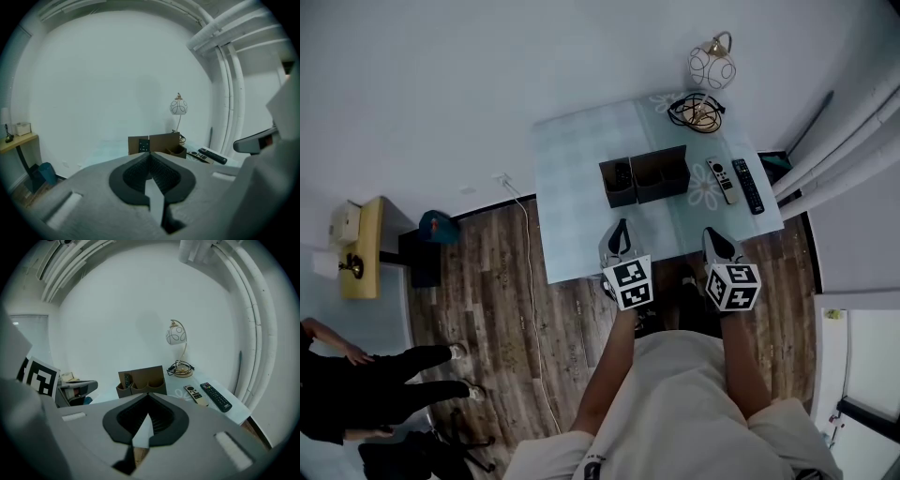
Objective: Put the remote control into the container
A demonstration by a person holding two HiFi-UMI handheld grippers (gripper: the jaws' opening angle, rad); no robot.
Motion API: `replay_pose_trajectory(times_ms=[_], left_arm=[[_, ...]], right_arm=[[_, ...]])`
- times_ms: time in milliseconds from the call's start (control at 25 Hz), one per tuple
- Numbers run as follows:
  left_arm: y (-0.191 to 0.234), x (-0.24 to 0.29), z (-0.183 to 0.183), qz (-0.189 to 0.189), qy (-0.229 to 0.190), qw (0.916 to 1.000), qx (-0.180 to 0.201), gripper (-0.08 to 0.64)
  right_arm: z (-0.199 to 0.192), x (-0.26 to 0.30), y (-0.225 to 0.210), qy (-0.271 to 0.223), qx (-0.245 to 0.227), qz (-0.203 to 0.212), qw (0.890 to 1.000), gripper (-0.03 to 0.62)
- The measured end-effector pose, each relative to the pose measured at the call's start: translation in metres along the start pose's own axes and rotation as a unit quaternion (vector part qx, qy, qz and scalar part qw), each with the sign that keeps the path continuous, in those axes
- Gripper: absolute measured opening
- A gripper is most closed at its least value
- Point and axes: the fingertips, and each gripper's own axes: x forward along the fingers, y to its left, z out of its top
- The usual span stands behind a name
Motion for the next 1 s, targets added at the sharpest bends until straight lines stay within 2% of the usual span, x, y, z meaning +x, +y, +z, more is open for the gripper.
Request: replay_pose_trajectory(times_ms=[280,520,720,920,1000], left_arm=[[-0.033,0.016,0.004,-0.018,0.004,0.9998,0.007,0.005],[-0.069,0.039,0.014,-0.034,0.002,0.9994,0.008,0.005],[-0.095,0.063,0.015,-0.038,0.008,0.9992,0.013,0.005],[-0.134,0.089,0.020,-0.044,0.014,0.9989,0.012,0.005],[-0.149,0.103,0.021,-0.048,0.018,0.9986,0.014,0.005]], right_arm=[[0.008,0.002,-0.032,-0.001,0.004,-0.022,1.000,0.003],[0.025,0.007,-0.064,-0.024,0.026,-0.017,0.999,0.005],[0.038,0.023,-0.097,-0.029,0.022,-0.022,0.999,0.060],[0.046,0.060,-0.128,0.007,0.021,-0.003,1.000,0.183],[0.046,0.079,-0.140,0.025,0.014,0.002,1.000,0.192]])
